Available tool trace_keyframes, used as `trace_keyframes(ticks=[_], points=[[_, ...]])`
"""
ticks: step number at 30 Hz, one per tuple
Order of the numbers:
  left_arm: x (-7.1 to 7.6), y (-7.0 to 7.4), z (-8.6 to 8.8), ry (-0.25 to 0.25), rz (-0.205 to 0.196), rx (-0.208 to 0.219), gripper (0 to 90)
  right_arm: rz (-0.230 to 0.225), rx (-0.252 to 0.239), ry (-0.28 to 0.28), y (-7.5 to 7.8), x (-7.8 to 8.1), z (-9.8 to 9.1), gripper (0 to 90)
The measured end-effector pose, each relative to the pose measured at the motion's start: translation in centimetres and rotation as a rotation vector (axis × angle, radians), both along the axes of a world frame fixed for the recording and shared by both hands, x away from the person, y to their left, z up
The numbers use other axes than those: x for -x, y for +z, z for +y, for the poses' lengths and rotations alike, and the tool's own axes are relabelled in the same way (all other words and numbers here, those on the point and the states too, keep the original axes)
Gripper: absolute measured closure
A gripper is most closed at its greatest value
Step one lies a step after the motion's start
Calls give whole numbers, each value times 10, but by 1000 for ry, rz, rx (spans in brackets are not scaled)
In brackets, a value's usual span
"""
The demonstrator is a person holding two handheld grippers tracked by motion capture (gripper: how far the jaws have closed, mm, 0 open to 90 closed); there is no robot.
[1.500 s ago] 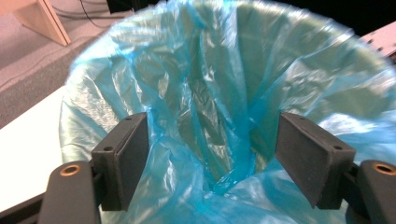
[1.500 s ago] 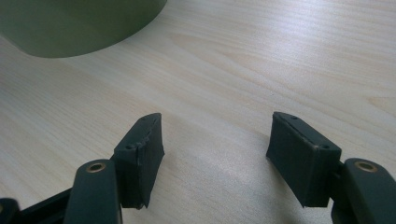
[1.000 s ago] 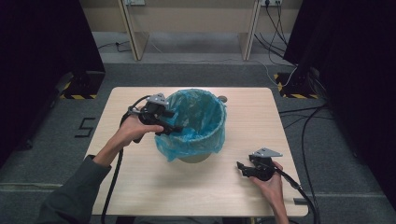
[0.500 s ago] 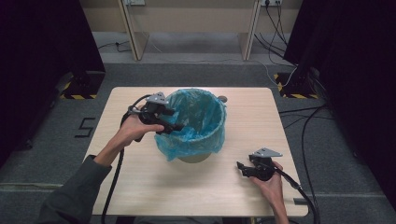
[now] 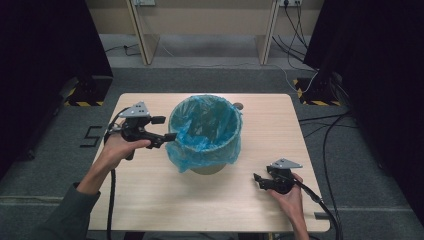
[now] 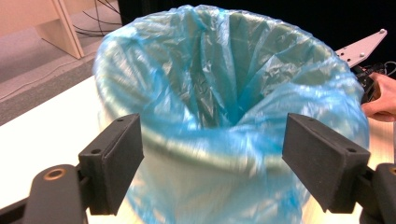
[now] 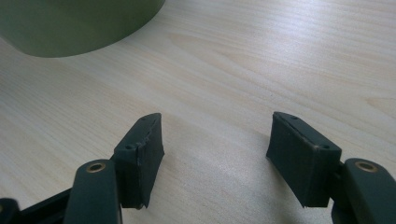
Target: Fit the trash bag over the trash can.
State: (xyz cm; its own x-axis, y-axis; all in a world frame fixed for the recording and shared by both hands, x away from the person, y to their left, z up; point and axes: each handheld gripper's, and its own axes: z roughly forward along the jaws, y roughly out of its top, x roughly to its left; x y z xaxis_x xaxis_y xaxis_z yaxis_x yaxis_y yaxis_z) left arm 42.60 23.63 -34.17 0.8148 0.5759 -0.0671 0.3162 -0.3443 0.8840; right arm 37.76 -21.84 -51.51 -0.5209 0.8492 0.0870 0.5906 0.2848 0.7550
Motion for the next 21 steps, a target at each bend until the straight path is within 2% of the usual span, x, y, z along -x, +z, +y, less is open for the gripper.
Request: trace_keyframes(ticks=[1,2,3,6,10,11,12,13,15,17,21], points=[[5,-5,7,4,-8,4,199,-2,2,2,0,0,0,353],[5,-5,7,4,-8,4,199,-2,2,2,0,0,0,353],[11,-12,16,16,-10,11,199,0,0,0,0,0,0,353],[17,-26,27,32,-13,11,199,2,0,-3,0,1,0,353],[25,-49,36,52,-12,2,200,2,2,-6,0,1,0,353],[25,-49,36,52,-12,2,204,3,2,-9,0,2,0,353],[28,-60,39,55,-5,1,205,2,4,-10,0,2,0,353],[28,-60,39,55,-5,1,205,2,4,-10,0,2,0,353],[34,-79,47,78,-3,15,205,1,7,-12,0,2,0,353],[36,-88,52,89,3,25,205,-2,10,-9,0,2,0,353],[39,-109,59,103,34,1,205,-3,13,-12,0,3,0,353]])
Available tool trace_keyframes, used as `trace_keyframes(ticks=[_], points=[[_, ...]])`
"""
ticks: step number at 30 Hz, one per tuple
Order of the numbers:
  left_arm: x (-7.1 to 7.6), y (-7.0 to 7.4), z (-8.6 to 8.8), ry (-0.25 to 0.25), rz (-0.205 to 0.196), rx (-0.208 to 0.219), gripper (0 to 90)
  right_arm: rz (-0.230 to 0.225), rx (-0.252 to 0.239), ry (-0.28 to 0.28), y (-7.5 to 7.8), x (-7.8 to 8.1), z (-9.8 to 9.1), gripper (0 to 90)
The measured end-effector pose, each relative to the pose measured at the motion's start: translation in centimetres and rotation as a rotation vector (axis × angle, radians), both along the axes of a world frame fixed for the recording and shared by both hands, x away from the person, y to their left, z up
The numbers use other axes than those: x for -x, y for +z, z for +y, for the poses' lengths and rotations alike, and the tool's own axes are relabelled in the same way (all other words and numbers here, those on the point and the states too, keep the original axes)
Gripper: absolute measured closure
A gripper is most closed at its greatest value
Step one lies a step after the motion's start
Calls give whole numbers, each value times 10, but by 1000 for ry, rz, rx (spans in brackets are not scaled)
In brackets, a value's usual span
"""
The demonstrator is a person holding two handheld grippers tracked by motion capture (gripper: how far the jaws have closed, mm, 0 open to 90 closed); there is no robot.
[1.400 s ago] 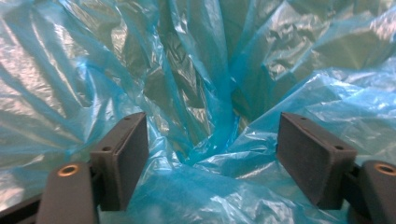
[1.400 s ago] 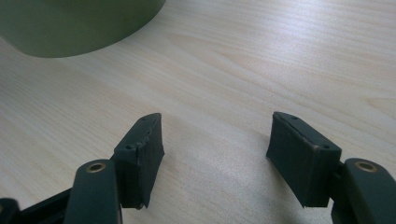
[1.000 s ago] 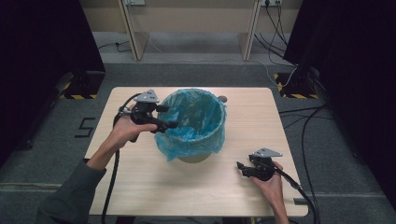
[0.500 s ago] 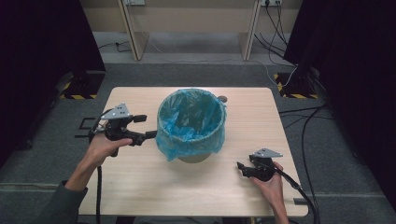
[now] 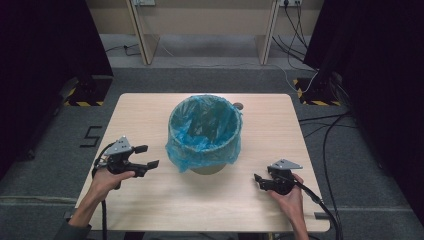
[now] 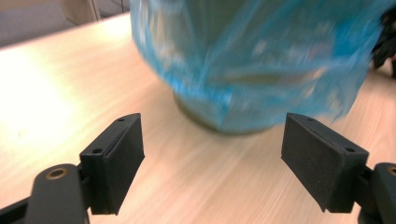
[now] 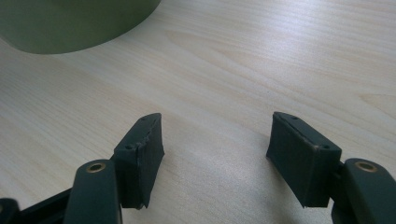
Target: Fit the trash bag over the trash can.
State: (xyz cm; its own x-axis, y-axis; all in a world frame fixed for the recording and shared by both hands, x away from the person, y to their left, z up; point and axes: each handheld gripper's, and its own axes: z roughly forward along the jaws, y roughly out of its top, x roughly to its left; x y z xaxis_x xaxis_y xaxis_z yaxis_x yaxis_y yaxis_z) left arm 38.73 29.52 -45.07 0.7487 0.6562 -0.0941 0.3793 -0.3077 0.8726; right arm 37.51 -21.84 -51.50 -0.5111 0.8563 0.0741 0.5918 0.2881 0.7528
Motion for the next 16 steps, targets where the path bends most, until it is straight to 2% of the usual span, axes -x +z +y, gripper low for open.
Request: trace_keyframes(ticks=[3,4,5,6,7,8,10,11,13,14,15,16], points=[[0,-17,5,29,22,-38,205,-4,11,-4,0,1,0,353],[0,-17,5,29,22,-38,205,-4,11,-4,0,1,0,353],[-1,-28,9,42,51,-49,205,-13,35,-8,0,1,1,353],[-2,-34,11,53,63,-48,205,-17,42,-11,0,1,1,353],[-2,-39,12,65,80,-53,205,-17,49,-14,0,2,2,353],[-2,-39,12,65,80,-53,206,-17,49,-14,0,2,2,353],[-4,-49,14,90,115,-88,210,-20,60,-10,0,2,2,350],[-5,-56,14,103,129,-138,210,-25,72,-5,0,2,3,344],[-5,-61,14,109,137,-142,210,-22,72,-7,0,2,4,342],[-5,-68,14,115,160,-167,210,-20,73,-8,0,2,4,339],[-5,-68,14,115,160,-167,208,-21,73,-8,0,2,4,339],[-4,-71,14,115,134,-184,203,-21,73,-8,0,2,4,337]])
